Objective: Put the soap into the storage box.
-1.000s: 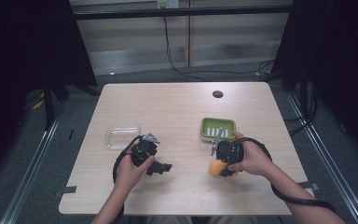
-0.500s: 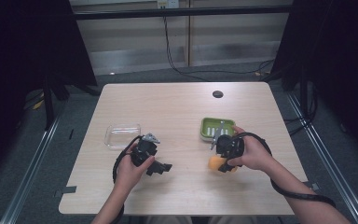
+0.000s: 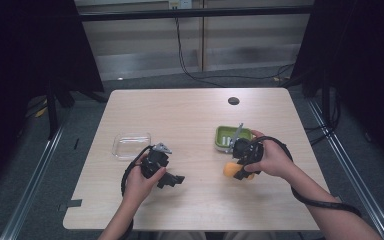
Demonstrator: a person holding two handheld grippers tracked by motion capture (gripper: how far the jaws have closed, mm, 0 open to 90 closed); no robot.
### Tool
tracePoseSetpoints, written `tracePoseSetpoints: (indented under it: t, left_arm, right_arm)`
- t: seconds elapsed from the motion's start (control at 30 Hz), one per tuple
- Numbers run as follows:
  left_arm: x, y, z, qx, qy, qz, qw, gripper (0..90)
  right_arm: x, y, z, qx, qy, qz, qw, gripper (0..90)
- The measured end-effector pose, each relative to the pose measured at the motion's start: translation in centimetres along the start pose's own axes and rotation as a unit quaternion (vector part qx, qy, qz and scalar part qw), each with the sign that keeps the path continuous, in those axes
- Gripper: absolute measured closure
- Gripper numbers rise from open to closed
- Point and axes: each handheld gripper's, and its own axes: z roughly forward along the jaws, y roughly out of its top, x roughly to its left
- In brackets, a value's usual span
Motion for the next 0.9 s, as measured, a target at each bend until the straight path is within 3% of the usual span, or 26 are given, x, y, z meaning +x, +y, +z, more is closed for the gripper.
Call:
tracePoseSetpoints:
  t: [0.57,0.63,0.7,0.77,0.9]
  left_arm:
    - [-0.1,0.0,0.1,0.000,0.002,0.000,1.0000,7.7]
    - [0.2,0.1,-0.1,0.016,0.002,0.020,0.9997,7.7]
    - [0.2,0.1,-0.1,0.016,0.001,0.019,0.9997,7.7]
    - [-0.1,0.0,0.1,0.003,0.004,0.004,1.0000,7.7]
    - [0.2,0.1,-0.2,0.017,0.001,0.022,0.9996,7.7]
  right_arm:
    - [-1.1,0.3,-0.8,-0.001,-0.007,0.001,1.0000,49.9]
    - [-1.1,0.3,-0.9,-0.001,-0.005,0.008,1.0000,49.9]
    - [-1.1,0.4,-1.0,-0.002,-0.005,0.006,1.0000,49.9]
    - [-1.3,0.4,-1.1,-0.005,-0.006,0.003,1.0000,49.9]
    - [-1.5,0.5,-1.3,-0.004,-0.005,0.003,1.0000,49.9]
